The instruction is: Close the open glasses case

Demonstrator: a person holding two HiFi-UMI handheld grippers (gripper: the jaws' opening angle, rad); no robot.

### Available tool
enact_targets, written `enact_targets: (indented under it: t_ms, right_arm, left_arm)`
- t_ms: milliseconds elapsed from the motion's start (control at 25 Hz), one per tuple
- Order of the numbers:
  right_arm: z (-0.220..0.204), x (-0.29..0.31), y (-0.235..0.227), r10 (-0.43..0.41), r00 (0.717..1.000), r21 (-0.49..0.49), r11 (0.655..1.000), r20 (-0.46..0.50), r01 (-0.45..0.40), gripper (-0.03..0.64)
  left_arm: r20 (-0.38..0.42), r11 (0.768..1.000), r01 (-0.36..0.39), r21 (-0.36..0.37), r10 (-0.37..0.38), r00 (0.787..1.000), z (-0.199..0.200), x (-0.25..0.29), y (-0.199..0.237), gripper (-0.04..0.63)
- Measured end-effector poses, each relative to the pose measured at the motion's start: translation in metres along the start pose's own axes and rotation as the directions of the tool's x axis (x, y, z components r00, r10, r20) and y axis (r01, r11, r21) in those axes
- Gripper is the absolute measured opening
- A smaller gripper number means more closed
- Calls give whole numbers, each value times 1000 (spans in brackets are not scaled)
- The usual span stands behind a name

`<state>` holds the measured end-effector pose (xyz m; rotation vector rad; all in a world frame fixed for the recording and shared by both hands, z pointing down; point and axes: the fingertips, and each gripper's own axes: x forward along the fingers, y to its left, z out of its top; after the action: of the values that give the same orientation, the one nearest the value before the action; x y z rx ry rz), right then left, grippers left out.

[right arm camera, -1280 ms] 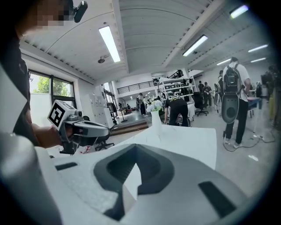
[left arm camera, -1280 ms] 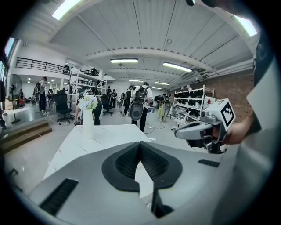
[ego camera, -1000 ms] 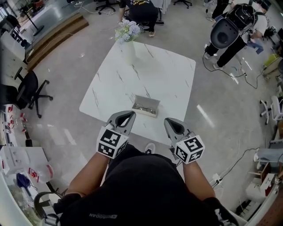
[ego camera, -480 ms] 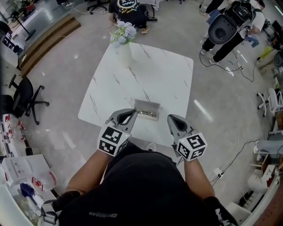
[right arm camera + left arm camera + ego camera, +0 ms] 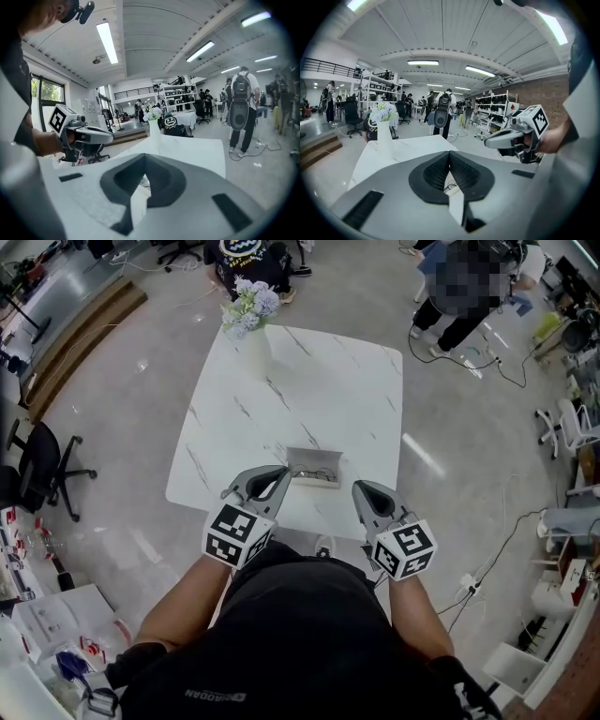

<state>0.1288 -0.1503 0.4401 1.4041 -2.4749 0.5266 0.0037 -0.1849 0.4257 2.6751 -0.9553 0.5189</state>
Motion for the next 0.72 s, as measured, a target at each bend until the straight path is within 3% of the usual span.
enact_targets:
  t_ms: [720]
  right_arm:
    - [11, 14, 8, -15, 1000, -87, 996, -2, 15, 2]
  left_arm:
    - [3, 999, 14, 52, -15, 1000, 3, -3, 7, 8]
